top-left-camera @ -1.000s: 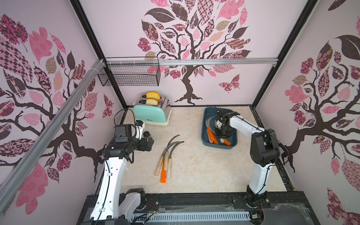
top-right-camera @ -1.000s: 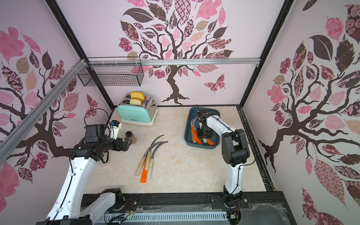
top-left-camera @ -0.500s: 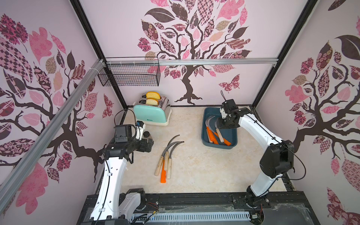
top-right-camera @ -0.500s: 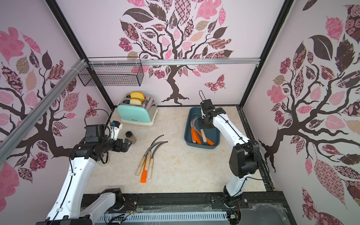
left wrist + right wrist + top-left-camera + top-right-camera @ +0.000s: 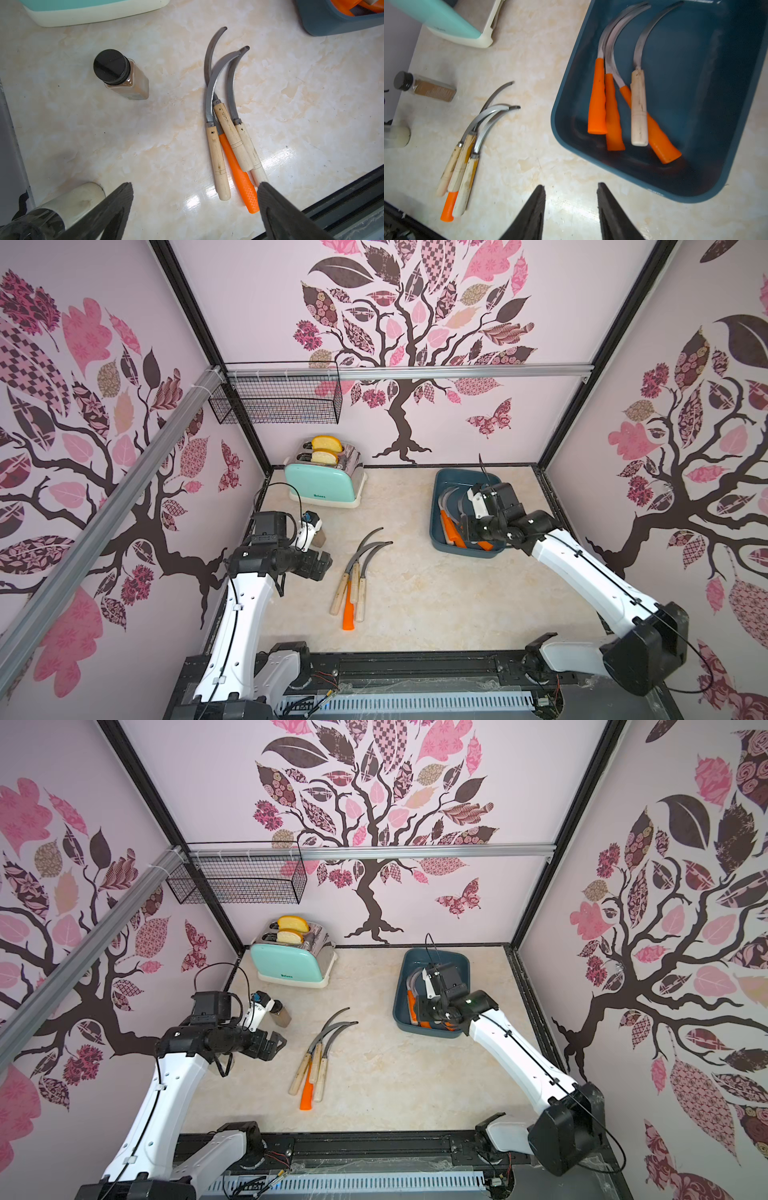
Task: Put small sickles into storage boxes
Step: Place the sickle in the storage box, then pick up the sickle at the center of the board.
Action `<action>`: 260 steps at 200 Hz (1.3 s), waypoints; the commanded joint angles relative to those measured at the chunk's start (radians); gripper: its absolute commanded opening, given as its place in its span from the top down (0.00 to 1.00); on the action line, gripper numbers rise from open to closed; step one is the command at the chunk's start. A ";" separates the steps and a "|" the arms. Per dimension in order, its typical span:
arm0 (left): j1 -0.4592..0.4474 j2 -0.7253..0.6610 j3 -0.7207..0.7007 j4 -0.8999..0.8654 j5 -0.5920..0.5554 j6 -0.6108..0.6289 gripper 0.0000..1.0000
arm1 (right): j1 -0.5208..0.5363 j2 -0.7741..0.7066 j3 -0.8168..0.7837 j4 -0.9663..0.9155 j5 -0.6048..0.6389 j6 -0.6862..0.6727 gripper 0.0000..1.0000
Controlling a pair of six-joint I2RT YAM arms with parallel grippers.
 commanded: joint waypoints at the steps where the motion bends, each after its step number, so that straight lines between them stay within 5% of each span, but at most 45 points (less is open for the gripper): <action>1: -0.003 0.019 -0.015 0.012 0.013 0.016 0.02 | 0.013 -0.077 -0.055 0.045 -0.049 0.060 0.55; 45: -0.030 0.084 -0.021 0.009 0.014 0.022 0.07 | 0.027 -0.161 -0.110 0.019 -0.054 0.059 0.55; 92: -0.168 0.081 -0.091 0.063 -0.148 0.013 0.06 | 0.028 -0.185 -0.145 0.035 -0.078 0.064 0.55; 222: -0.182 0.159 -0.147 0.096 -0.159 0.042 0.07 | 0.048 -0.159 -0.140 0.045 -0.108 0.080 0.56; 260: -0.248 0.196 -0.166 0.119 -0.216 0.038 0.09 | 0.051 -0.152 -0.159 0.059 -0.118 0.087 0.56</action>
